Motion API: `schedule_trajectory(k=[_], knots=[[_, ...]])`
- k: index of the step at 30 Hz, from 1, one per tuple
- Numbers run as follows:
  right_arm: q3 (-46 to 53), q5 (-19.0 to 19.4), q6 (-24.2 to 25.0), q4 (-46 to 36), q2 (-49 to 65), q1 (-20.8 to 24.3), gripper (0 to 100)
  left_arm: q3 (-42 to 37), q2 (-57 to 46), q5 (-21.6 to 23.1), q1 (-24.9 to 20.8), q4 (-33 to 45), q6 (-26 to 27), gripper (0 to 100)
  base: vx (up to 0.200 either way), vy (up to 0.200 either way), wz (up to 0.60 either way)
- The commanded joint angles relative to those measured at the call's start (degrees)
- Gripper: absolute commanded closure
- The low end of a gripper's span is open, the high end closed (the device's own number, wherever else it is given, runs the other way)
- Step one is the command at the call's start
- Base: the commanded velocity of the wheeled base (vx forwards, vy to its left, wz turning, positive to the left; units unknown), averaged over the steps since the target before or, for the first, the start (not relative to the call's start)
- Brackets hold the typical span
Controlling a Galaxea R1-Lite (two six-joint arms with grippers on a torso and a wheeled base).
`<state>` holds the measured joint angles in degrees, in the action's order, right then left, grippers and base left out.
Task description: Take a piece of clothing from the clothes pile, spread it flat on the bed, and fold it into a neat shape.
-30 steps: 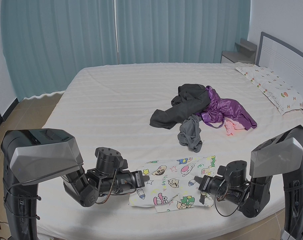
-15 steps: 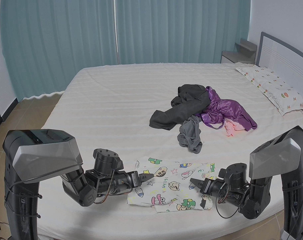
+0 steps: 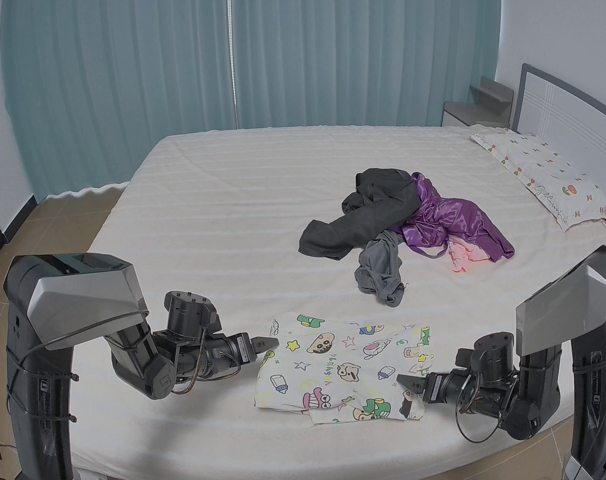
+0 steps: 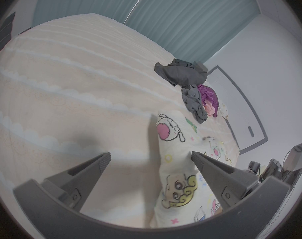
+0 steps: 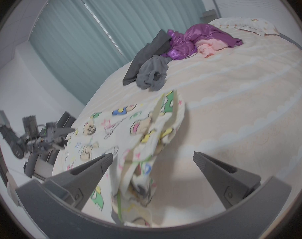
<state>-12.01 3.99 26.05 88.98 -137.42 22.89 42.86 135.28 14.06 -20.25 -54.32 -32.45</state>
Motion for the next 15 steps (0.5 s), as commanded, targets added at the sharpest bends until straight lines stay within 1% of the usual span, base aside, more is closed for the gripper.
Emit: schedule_trajectory(k=[1, 5, 6, 7, 14, 15], knots=[[2.6, 0.7, -3.3, 1.0, -1.3, -0.2, 0, 0.3, 1.0, -0.1, 0.0, 2.6, 2.1, 0, 0.0, 0.0, 0.0], [3.8, 0.7, -6.9, 1.0, -1.8, -2.1, 0, 1.4, 1.4, -1.3, -0.1, 4.1, 2.3, 0, 0.0, 0.0, 0.0], [3.8, 0.7, -6.9, 1.0, -1.8, -2.1, 0, 1.4, 1.4, -1.3, -0.1, 4.1, 2.3, 0, 0.0, 0.0, 0.0], [3.9, 0.7, -8.2, 1.0, -1.7, -3.4, 0, 1.8, 1.4, -1.6, -0.1, 4.6, 2.2, 0, 0.0, 0.0, 0.0], [4.3, 0.7, -8.6, 1.0, 1.9, -4.8, 0, 2.1, 0.4, -1.6, 0.6, 4.8, 1.7, 0, 0.0, 0.0, 0.0], [4.3, 0.7, -8.6, 1.0, 3.5, -5.1, 0, 1.9, -1.4, -1.4, 1.0, 4.8, 1.3, 0, 0.0, 0.0, 0.0]])
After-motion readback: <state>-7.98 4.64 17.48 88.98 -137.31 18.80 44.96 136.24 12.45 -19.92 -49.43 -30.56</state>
